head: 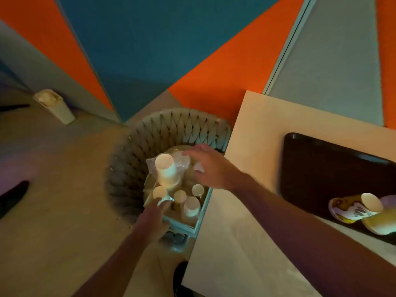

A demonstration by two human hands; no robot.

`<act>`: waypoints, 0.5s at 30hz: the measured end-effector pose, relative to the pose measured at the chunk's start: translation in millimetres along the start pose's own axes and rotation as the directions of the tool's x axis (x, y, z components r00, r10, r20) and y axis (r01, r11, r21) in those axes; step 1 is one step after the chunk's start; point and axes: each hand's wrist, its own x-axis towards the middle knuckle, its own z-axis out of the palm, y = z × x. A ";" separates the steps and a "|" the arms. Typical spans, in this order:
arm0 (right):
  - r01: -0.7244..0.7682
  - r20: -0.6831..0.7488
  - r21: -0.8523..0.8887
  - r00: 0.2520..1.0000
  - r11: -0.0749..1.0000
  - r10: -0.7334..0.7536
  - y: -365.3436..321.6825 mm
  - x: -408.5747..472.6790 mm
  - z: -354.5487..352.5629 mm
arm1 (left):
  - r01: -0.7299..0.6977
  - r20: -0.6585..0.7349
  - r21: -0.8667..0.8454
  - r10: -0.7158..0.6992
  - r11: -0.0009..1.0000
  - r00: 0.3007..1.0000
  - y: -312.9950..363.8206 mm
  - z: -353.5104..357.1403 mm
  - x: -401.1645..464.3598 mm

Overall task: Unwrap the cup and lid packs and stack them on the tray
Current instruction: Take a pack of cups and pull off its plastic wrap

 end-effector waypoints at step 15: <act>-0.246 0.209 -0.124 0.940 0.961 0.268 -14.1 108.3 114.5 | 0.016 0.162 0.028 -0.021 0.999 0.987 -67.6 23.4 59.4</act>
